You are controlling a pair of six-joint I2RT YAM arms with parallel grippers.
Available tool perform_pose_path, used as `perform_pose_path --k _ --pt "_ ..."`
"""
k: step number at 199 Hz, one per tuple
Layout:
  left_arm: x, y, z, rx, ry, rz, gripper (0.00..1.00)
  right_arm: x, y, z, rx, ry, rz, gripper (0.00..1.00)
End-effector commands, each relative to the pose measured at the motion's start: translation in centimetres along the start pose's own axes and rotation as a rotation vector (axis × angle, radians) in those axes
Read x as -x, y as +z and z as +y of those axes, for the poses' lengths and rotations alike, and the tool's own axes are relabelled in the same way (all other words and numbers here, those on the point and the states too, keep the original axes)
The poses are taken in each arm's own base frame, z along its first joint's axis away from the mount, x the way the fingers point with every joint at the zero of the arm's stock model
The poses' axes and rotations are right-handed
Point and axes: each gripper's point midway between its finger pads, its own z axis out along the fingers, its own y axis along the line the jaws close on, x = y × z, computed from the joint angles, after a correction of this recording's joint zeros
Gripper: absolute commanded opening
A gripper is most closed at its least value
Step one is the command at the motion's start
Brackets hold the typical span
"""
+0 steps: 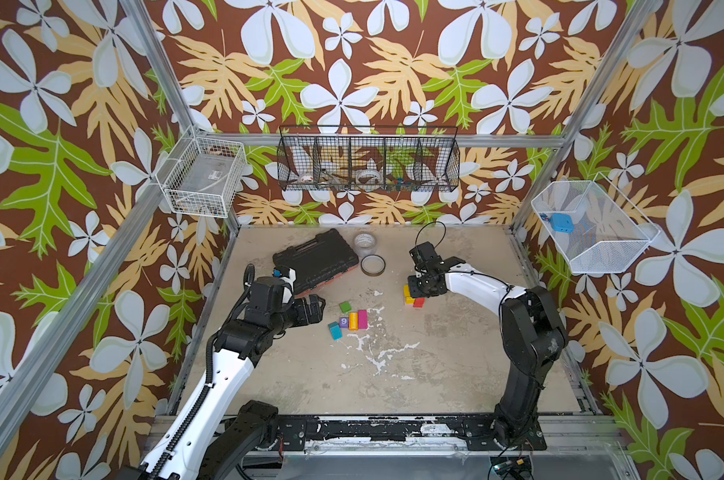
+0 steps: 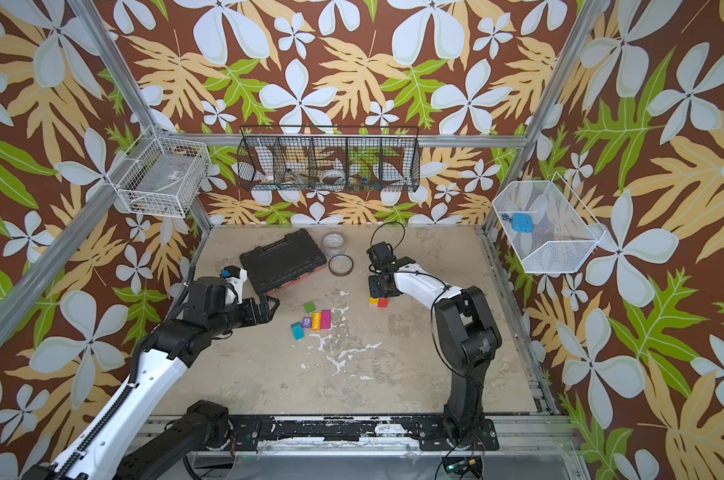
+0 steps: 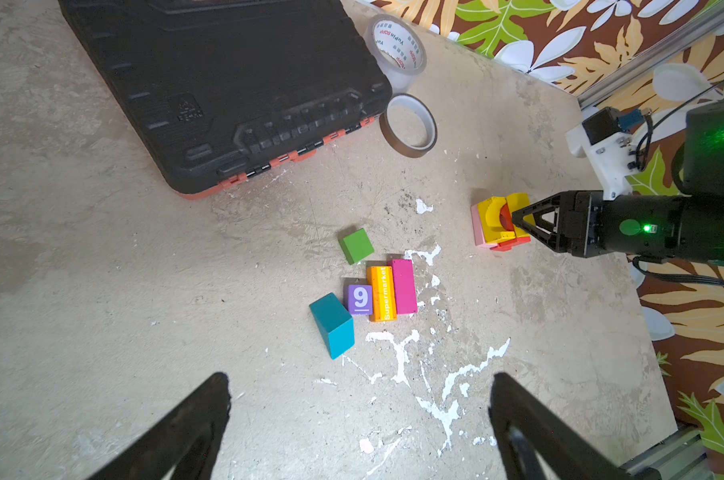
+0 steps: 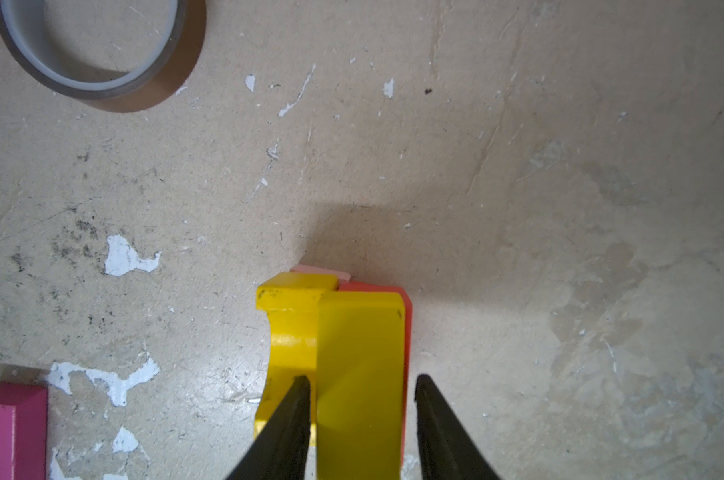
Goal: Build the wood block tower
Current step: 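Lower the yellow bar block beside the yellow arch with the right gripper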
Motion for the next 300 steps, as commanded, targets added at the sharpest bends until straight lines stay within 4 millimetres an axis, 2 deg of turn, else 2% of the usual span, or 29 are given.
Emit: perform_pose_path --k 1,87,137,200,300 --pt "0.15 -0.02 -0.05 -0.002 0.001 -0.007 0.98 0.17 -0.42 -0.18 -0.011 0.004 -0.01 0.42" --pt "0.17 -0.04 -0.07 -0.003 0.001 -0.008 0.98 -0.06 -0.29 -0.2 -0.008 0.011 -0.008 0.33" --pt "0.16 0.01 -0.04 -0.001 0.001 -0.007 0.98 -0.02 -0.51 -0.27 -0.008 0.016 -0.015 0.32" --pt "0.09 0.05 0.01 0.001 0.0 -0.004 0.98 0.02 -1.04 -0.36 -0.006 0.024 -0.026 0.32" --pt "0.11 0.05 0.0 0.001 0.001 -0.004 0.98 -0.33 -0.36 -0.2 -0.002 0.023 -0.007 0.38"
